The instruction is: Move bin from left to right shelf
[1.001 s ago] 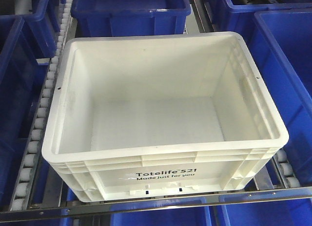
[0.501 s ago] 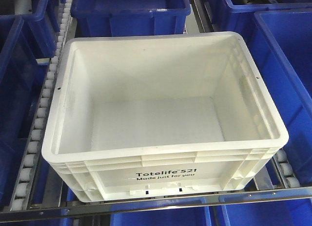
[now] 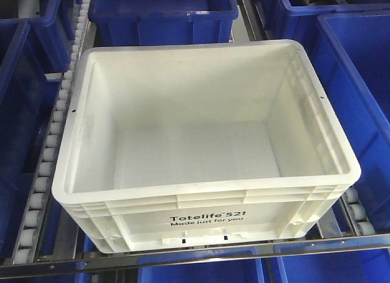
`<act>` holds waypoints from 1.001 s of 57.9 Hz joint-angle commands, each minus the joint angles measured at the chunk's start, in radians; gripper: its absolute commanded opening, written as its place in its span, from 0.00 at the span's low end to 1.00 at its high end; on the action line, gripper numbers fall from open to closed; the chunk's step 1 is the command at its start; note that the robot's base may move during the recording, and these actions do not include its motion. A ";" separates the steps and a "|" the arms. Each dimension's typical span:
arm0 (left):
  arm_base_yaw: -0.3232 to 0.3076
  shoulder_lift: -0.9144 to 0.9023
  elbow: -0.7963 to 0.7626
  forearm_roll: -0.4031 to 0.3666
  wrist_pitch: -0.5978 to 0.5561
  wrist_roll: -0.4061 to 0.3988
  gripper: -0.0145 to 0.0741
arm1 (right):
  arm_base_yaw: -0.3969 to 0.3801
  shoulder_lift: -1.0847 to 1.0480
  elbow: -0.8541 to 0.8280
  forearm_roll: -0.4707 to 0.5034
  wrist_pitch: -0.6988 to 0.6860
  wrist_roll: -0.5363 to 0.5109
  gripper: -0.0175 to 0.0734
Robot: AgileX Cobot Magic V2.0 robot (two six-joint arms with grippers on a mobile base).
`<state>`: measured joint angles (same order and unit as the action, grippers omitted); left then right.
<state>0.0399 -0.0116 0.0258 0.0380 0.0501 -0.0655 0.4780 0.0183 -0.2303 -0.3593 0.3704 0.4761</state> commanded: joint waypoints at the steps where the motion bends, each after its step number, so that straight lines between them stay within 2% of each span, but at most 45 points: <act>1: -0.002 -0.016 0.019 0.000 -0.071 -0.008 0.16 | -0.004 0.011 -0.027 -0.022 -0.064 -0.004 0.18; 21: -0.002 -0.016 0.019 0.000 -0.071 -0.008 0.16 | -0.005 0.004 -0.027 -0.023 -0.060 -0.009 0.18; 25: -0.002 -0.016 0.019 0.000 -0.071 -0.008 0.16 | -0.043 0.001 -0.027 0.007 -0.063 -0.058 0.18; 30: -0.002 -0.016 0.019 0.000 -0.071 -0.008 0.16 | -0.139 0.000 -0.027 0.090 -0.065 -0.195 0.18; 39: -0.002 -0.016 0.019 0.000 -0.071 -0.008 0.16 | -0.322 0.000 -0.027 0.300 -0.065 -0.519 0.18; 43: -0.002 -0.016 0.019 0.000 -0.071 -0.008 0.16 | -0.380 0.000 -0.027 0.395 -0.065 -0.630 0.18; 46: -0.002 -0.016 0.019 0.000 -0.071 -0.008 0.16 | -0.408 0.000 -0.027 0.433 -0.065 -0.675 0.18; 52: -0.002 -0.016 0.019 0.000 -0.071 -0.008 0.16 | -0.434 0.000 -0.012 0.420 -0.081 -0.660 0.18; 58: -0.002 -0.016 0.019 0.000 -0.071 -0.008 0.16 | -0.433 -0.001 0.059 0.359 -0.184 -0.569 0.18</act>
<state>0.0399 -0.0116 0.0258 0.0380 0.0512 -0.0655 0.0507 0.0046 -0.1865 0.0396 0.3281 -0.1444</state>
